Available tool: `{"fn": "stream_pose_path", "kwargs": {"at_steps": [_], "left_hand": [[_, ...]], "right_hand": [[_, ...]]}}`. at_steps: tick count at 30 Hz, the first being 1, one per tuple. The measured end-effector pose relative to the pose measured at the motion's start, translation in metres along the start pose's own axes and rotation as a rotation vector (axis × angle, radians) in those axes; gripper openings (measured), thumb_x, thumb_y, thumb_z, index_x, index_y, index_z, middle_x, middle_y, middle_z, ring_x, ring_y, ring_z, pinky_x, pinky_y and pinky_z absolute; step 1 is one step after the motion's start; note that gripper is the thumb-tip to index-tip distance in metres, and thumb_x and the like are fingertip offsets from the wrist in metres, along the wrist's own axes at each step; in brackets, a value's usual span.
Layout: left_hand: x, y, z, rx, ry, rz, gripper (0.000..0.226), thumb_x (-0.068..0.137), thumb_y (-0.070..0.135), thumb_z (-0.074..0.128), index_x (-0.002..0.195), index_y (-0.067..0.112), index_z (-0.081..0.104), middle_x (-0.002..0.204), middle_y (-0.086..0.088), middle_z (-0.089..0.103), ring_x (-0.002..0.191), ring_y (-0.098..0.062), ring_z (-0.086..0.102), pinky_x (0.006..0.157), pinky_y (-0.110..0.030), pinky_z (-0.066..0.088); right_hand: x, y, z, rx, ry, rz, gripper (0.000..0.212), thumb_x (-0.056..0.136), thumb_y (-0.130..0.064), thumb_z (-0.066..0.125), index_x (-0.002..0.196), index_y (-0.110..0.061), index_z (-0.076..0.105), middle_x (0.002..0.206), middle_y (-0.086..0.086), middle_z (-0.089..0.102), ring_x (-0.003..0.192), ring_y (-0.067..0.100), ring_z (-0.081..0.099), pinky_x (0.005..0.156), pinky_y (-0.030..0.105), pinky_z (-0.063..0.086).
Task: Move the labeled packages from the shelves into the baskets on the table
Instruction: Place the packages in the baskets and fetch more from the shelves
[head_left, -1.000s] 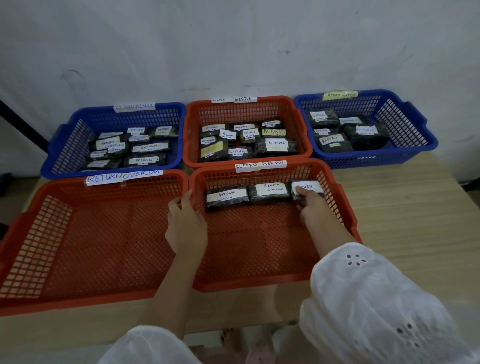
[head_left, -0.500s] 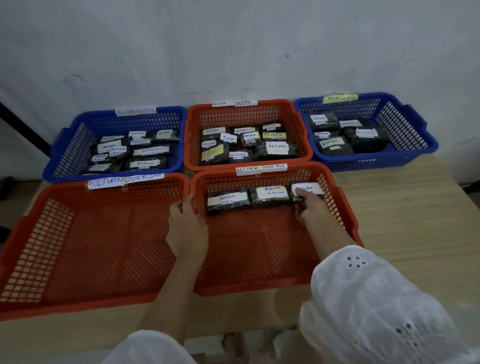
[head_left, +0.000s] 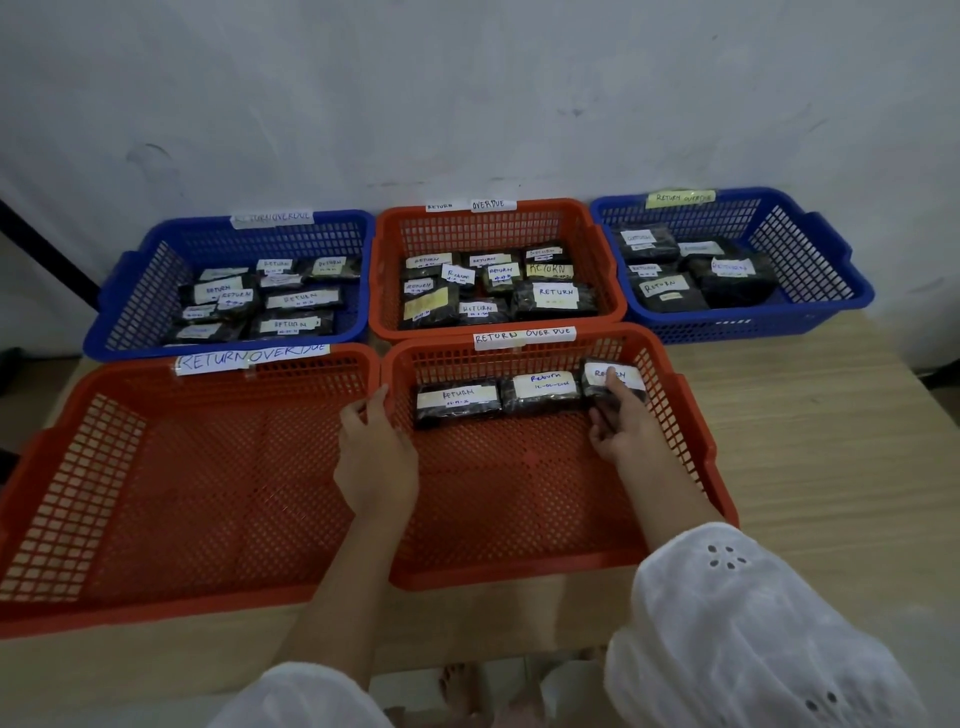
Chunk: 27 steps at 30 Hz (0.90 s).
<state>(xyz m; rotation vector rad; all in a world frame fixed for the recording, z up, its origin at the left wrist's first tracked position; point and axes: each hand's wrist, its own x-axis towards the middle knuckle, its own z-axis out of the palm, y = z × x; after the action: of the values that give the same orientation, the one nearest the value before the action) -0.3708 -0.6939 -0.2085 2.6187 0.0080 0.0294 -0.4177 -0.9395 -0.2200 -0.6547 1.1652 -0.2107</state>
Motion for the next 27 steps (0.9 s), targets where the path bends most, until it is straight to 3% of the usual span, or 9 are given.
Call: {"fn": "stream_pose_path", "kwargs": {"at_steps": [7,11,18,23,25,27], "left_hand": [[-0.001,0.001,-0.002,-0.017,0.000,0.005,0.052,0.091,0.014,0.050,0.141,0.026,0.038,0.134,-0.006,0.040,0.107,-0.023,0.052,0.066,-0.033,0.045],[0.000,0.002,-0.002,-0.014,-0.002,-0.002,0.053,0.091,0.014,0.050,0.141,0.026,0.037,0.134,-0.006,0.041,0.108,-0.022,0.052,0.068,-0.033,0.044],[-0.001,0.002,-0.003,-0.010,-0.005,0.003,0.053,0.092,0.014,0.050,0.141,0.024,0.036,0.134,-0.007,0.040,0.108,-0.022,0.051,0.068,-0.032,0.043],[-0.001,0.002,-0.003,-0.014,-0.001,0.006,0.052,0.092,0.015,0.050,0.141,0.024,0.037,0.134,-0.007,0.040,0.109,-0.022,0.051,0.068,-0.031,0.042],[-0.001,0.002,-0.002,-0.017,-0.003,0.003,0.052,0.092,0.015,0.050,0.141,0.025,0.037,0.135,-0.007,0.040,0.109,-0.022,0.051,0.069,-0.033,0.044],[-0.001,0.002,-0.002,-0.019,-0.002,0.001,0.052,0.091,0.015,0.050,0.141,0.025,0.037,0.135,-0.007,0.040,0.109,-0.023,0.051,0.070,-0.034,0.044]], "right_hand": [[-0.002,0.010,-0.006,0.070,0.052,-0.122,0.002,0.089,-0.019,0.063,0.090,-0.019,0.062,0.107,-0.001,0.066,0.074,0.006,0.056,0.057,0.018,0.040],[-0.003,0.008,-0.001,0.093,0.061,-0.170,0.009,0.090,-0.013,0.061,0.088,-0.021,0.060,0.089,-0.004,0.063,0.069,0.006,0.054,0.059,0.019,0.041],[-0.003,0.009,-0.003,0.215,0.043,-0.205,0.031,0.090,-0.007,0.057,0.120,-0.015,0.059,0.089,-0.002,0.062,0.071,0.008,0.055,0.061,0.021,0.045],[-0.010,0.015,-0.005,0.303,0.013,-0.249,0.040,0.092,-0.005,0.052,0.132,-0.014,0.053,0.120,0.008,0.061,0.092,0.016,0.059,0.076,0.026,0.048],[-0.016,0.015,-0.005,0.339,0.029,-0.251,0.039,0.092,-0.005,0.052,0.130,-0.011,0.053,0.123,0.011,0.061,0.096,0.019,0.060,0.073,0.027,0.050],[-0.025,0.019,-0.002,0.331,0.059,-0.241,0.037,0.089,-0.006,0.052,0.126,-0.008,0.054,0.117,0.013,0.063,0.086,0.018,0.061,0.065,0.027,0.050]]}}
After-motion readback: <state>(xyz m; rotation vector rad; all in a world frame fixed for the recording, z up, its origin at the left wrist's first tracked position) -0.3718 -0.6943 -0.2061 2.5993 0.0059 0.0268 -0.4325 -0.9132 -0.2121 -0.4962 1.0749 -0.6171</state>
